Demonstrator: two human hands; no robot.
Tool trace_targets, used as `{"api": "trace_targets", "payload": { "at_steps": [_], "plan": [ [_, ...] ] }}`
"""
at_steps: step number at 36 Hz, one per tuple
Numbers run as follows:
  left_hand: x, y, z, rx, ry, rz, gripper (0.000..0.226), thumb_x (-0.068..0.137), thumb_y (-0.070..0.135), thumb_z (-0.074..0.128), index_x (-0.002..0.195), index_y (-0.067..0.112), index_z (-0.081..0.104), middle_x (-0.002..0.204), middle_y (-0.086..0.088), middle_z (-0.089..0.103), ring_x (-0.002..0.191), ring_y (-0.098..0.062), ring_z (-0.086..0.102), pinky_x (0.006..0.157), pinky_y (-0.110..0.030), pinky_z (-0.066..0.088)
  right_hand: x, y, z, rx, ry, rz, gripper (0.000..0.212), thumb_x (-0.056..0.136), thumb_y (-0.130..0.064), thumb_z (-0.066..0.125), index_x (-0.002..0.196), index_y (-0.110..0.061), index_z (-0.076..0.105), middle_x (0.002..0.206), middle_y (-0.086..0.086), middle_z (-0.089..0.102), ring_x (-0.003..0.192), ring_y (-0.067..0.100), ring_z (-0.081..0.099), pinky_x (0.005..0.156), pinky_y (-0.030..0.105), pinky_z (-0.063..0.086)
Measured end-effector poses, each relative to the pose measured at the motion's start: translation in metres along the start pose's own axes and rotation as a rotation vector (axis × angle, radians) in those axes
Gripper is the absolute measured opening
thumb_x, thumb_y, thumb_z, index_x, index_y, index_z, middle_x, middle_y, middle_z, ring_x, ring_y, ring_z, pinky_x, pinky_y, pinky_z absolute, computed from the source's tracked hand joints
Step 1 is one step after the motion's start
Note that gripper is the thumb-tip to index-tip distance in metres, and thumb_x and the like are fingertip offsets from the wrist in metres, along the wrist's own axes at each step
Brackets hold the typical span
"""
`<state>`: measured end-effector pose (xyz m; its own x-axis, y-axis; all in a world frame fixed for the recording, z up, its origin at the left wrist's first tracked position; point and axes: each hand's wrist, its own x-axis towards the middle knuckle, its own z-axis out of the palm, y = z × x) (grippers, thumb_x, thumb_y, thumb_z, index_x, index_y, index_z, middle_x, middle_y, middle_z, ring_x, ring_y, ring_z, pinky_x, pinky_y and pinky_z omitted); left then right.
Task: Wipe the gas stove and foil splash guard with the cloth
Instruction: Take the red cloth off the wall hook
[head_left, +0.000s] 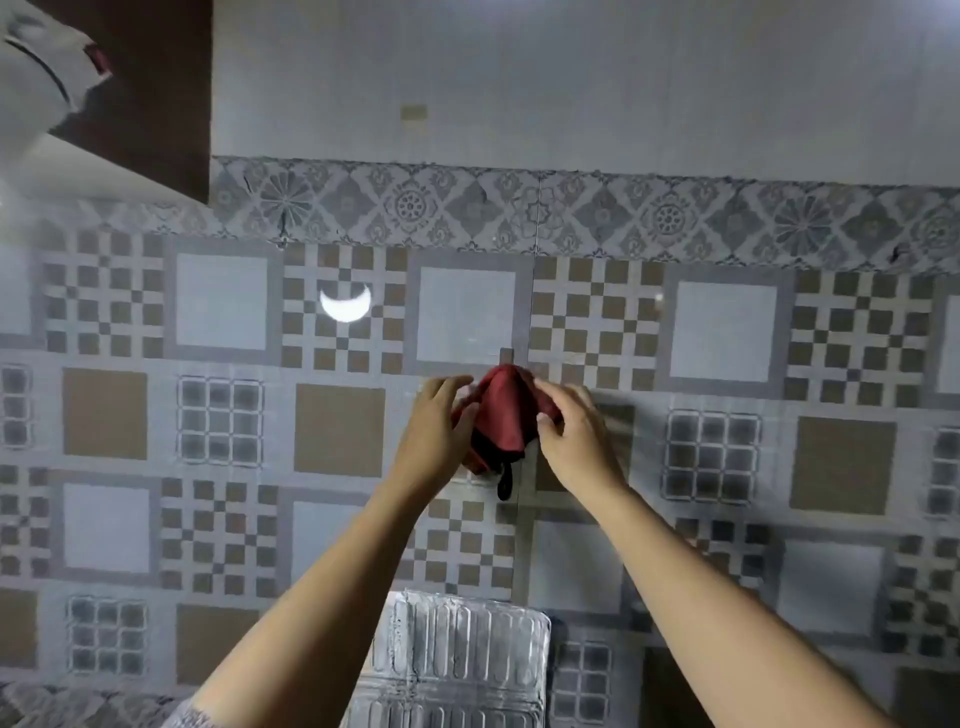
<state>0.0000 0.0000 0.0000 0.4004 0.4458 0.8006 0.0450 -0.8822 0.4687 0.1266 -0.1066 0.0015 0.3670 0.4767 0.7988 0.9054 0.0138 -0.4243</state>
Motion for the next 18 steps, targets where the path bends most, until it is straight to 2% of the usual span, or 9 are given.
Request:
{"api": "trace_targets", "payload": {
  "at_steps": [3, 6, 9, 11, 15, 18],
  "plan": [
    [0.007, -0.008, 0.005, -0.053, -0.003, -0.014, 0.032, 0.095, 0.018, 0.048, 0.127, 0.014, 0.050, 0.126, -0.005, 0.050, 0.105, -0.011, 0.052, 0.094, -0.026, 0.047, 0.008, 0.009, 0.008, -0.052, 0.082, -0.049, 0.040, 0.090, -0.008, 0.051, 0.129, -0.017, 0.052, 0.123, 0.003, 0.051, 0.113, 0.018, 0.048, 0.089, 0.021, 0.038],
    [0.011, -0.015, 0.011, -0.069, 0.003, -0.003, 0.027, 0.092, 0.013, 0.050, 0.119, 0.013, 0.056, 0.116, -0.005, 0.057, 0.100, -0.014, 0.055, 0.090, -0.031, 0.050, 0.014, 0.014, 0.015, -0.071, 0.121, -0.083, 0.038, 0.087, -0.006, 0.055, 0.124, -0.015, 0.056, 0.116, 0.006, 0.054, 0.107, 0.019, 0.051, 0.084, 0.021, 0.038],
    [0.016, -0.016, 0.013, -0.125, 0.043, 0.002, 0.024, 0.090, 0.007, 0.053, 0.113, 0.008, 0.060, 0.108, -0.006, 0.062, 0.091, -0.013, 0.057, 0.081, -0.022, 0.050, 0.021, 0.015, 0.017, -0.042, 0.168, -0.079, 0.034, 0.084, -0.002, 0.057, 0.116, -0.015, 0.061, 0.108, 0.006, 0.057, 0.098, 0.019, 0.054, 0.082, 0.027, 0.045],
    [0.017, -0.016, 0.013, -0.146, 0.053, 0.006, 0.023, 0.088, 0.004, 0.054, 0.109, 0.007, 0.062, 0.104, -0.006, 0.064, 0.090, -0.014, 0.058, 0.080, -0.024, 0.051, 0.024, 0.014, 0.017, -0.019, 0.192, -0.072, 0.030, 0.084, -0.001, 0.059, 0.111, -0.012, 0.065, 0.102, 0.007, 0.059, 0.091, 0.017, 0.055, 0.081, 0.030, 0.049],
    [0.019, -0.016, 0.006, -0.156, 0.058, 0.029, 0.021, 0.088, 0.002, 0.054, 0.104, 0.008, 0.064, 0.098, 0.000, 0.064, 0.088, -0.014, 0.060, 0.078, -0.024, 0.052, 0.029, 0.006, 0.009, -0.009, 0.245, -0.091, 0.024, 0.083, 0.003, 0.058, 0.102, -0.007, 0.070, 0.097, 0.011, 0.062, 0.087, 0.021, 0.060, 0.079, 0.027, 0.050],
    [0.021, -0.011, -0.006, -0.190, 0.091, 0.020, 0.019, 0.087, 0.002, 0.054, 0.101, 0.009, 0.065, 0.097, -0.003, 0.066, 0.086, -0.013, 0.060, 0.076, -0.025, 0.053, 0.037, -0.008, -0.004, -0.001, 0.291, -0.131, 0.021, 0.082, 0.004, 0.058, 0.097, -0.004, 0.071, 0.094, 0.013, 0.064, 0.086, 0.020, 0.060, 0.078, 0.017, 0.044]
  ]
}}
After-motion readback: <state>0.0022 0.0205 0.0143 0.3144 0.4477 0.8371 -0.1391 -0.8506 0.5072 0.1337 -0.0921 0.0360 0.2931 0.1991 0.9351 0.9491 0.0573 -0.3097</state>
